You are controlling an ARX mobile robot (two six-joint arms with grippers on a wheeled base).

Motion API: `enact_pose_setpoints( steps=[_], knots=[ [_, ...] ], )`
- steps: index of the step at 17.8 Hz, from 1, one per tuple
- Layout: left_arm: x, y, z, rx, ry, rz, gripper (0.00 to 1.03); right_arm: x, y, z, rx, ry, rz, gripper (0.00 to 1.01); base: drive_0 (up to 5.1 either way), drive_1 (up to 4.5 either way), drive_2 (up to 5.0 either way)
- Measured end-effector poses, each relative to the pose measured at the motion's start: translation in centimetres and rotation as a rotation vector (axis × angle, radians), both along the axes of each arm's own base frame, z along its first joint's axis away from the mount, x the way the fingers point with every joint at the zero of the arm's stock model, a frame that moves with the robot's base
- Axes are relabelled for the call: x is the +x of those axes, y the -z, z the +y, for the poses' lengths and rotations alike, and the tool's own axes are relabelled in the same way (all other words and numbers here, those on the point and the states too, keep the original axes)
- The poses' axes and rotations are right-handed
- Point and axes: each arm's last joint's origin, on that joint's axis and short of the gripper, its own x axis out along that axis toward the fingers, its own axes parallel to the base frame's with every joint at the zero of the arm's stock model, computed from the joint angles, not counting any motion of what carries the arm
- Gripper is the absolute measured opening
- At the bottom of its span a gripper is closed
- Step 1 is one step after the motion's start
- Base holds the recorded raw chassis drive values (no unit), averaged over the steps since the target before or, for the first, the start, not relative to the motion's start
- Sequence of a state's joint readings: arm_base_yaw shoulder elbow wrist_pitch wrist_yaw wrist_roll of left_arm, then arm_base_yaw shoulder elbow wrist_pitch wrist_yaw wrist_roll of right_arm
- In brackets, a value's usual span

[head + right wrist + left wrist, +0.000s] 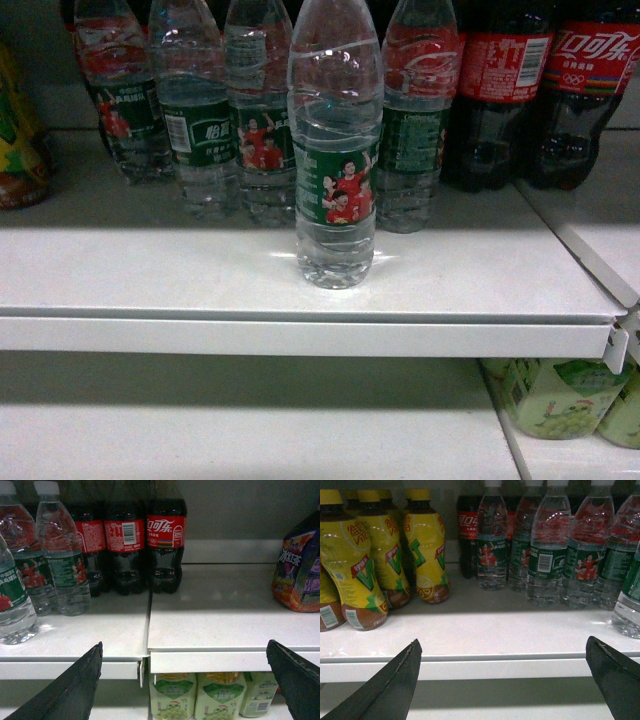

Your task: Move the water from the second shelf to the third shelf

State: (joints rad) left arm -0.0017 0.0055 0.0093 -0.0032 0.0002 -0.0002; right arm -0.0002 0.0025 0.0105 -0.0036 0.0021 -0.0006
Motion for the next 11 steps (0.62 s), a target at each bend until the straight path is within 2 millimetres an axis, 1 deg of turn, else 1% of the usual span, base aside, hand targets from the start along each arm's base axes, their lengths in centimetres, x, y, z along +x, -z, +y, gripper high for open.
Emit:
enact_pose_setpoints(
  steps=[9,11],
  knots=[
    [0.0,0.0,0.0,0.0,0.0,0.0,0.98,0.0,-0.02,0.0,0.002,0.0,-0.002,0.98,0.0,0.0,0.0],
    [0.0,0.0,0.0,0.0,0.0,0.0,0.98,0.7,-0.98,0.11,0.075,-0.039,-0.042,0.98,0.0,0.0,0.0]
  ],
)
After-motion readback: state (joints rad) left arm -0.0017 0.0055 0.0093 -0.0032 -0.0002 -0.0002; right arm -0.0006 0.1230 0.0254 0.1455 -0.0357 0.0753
